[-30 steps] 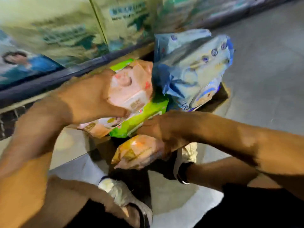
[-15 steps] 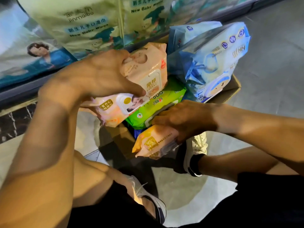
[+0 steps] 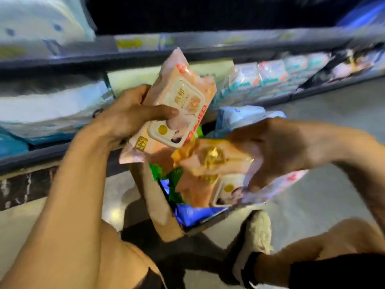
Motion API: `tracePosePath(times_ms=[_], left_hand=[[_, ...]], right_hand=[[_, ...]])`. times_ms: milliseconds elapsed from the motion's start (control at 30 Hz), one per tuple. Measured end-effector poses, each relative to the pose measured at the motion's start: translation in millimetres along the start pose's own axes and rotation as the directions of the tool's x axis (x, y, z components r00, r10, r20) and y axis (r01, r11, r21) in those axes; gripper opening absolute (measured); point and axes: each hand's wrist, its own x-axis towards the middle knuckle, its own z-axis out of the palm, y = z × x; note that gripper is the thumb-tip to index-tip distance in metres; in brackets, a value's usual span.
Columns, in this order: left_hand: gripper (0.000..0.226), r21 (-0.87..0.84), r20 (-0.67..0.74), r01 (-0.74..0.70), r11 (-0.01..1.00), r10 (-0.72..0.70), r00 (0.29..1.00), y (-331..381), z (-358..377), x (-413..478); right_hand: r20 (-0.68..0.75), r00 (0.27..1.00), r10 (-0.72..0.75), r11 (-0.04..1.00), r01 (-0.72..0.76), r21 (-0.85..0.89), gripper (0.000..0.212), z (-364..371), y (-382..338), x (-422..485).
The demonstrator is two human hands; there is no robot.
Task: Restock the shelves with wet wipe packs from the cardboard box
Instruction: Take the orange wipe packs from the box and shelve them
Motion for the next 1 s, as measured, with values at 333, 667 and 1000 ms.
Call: tracePosePath(times_ms=[333,667,1000], left_hand=[[0.067,-0.153,-0.416,-0.098,0.983,0.025,0.909,20,36,-50],[0.03,-0.163,-0.724,-0.408,0.898,0.172,0.668,71,201,-52],[0.054,-0.119,-0.675,-0.412,0.903,0.231,0.701,119,320,29]], right_hand=[[-0.403,0.895,-0.192,0.937,0.289,0.195,0.05,-121,44,-19],[-0.593,0.738,-0.322,0.66,0.624,0.418,0.052,-87,205,-34],[-0.774,0.532,-0.344,0.52,0.794,0.315,0.065,-135,357,-92]])
